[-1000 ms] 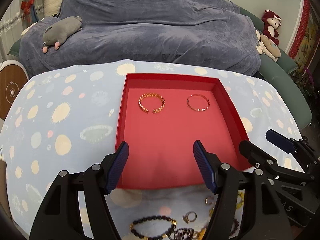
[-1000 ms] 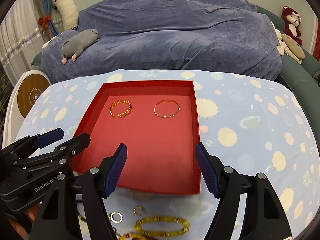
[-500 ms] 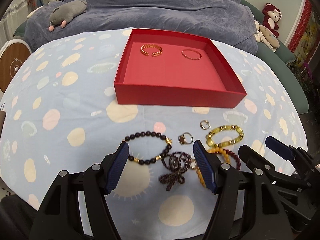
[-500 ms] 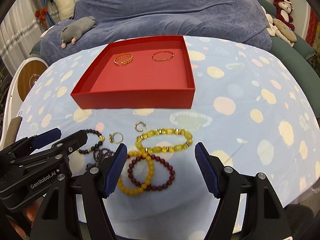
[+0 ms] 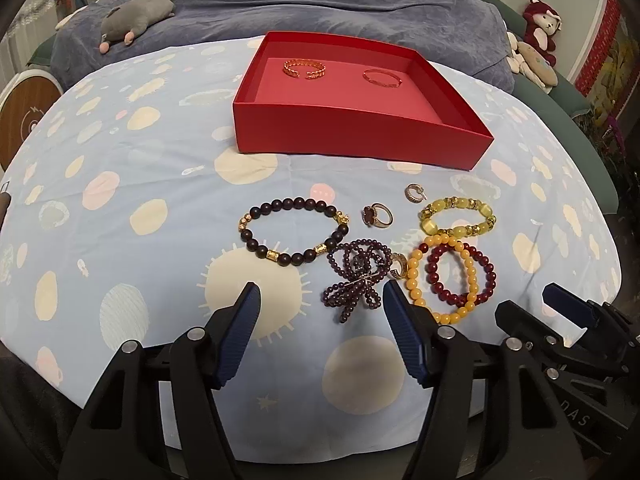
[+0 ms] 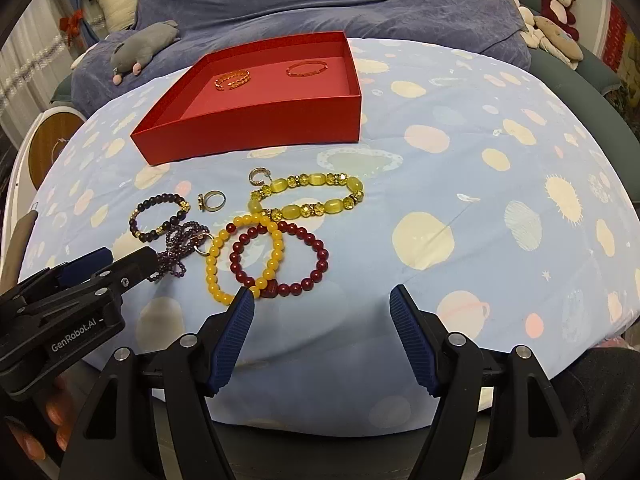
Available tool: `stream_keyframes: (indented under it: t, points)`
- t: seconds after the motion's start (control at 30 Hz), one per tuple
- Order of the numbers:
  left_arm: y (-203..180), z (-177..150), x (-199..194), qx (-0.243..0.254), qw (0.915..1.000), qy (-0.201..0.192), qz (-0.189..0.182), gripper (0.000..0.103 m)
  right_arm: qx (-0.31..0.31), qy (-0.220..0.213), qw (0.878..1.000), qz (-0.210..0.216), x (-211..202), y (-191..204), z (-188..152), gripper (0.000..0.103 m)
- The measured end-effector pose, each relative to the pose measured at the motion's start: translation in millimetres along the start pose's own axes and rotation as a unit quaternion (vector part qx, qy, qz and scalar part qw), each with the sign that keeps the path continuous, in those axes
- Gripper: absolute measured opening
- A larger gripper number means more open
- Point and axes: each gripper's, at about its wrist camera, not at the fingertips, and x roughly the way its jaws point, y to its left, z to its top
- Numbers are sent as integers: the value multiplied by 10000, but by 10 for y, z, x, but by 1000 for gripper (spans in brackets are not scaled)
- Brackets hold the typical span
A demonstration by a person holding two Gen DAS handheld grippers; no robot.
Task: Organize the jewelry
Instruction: 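Lift both tools out of the red box back over the jewelry, then grasp the dark-red beaded bow bracelet with the left tool while the right tool grasps the amber bead bracelet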
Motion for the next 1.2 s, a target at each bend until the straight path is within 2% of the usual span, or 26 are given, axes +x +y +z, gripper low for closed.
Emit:
stream_keyframes:
  t: [0.07, 0.17, 0.2, 0.23, 0.3, 0.43, 0.87, 1.1, 1.2]
  points:
    - [-2, 7, 44, -29, 10000, 62, -68, 53, 29, 8, 10000, 4, 4, -15, -5, 68]
    - [-31, 9, 96, 9, 9998, 112, -161, 40, 26, 8, 10000, 7, 6, -19, -9, 68]
    - [-40, 8, 114, 32, 9996, 144, -241, 29, 29, 17, 10000, 15, 9, -19, -9, 68]
    - [-47, 5, 134, 47, 9994, 192, -292, 23, 32, 22, 10000, 23, 12, -17, -9, 68]
    - [-61, -12, 148, 83, 9993, 190, -308, 23, 30, 23, 10000, 29, 14, -16, -9, 68]
    - [-57, -35, 131, 139, 9989, 192, -394, 7, 5, 39, 10000, 56, 25, 5, -6, 68]
    - [151, -109, -141, -77, 9994, -8, -336, 6, -50, 79, 9995, 291, 29, 121, 22, 65]
    - [209, -107, -151, -175, 9992, 22, -346, 6, -128, 168, 9987, 456, 100, 216, 66, 50]
    - [220, -115, -133, -208, 9992, 52, -342, 6, -129, 193, 9986, 472, 143, 236, 81, 47]
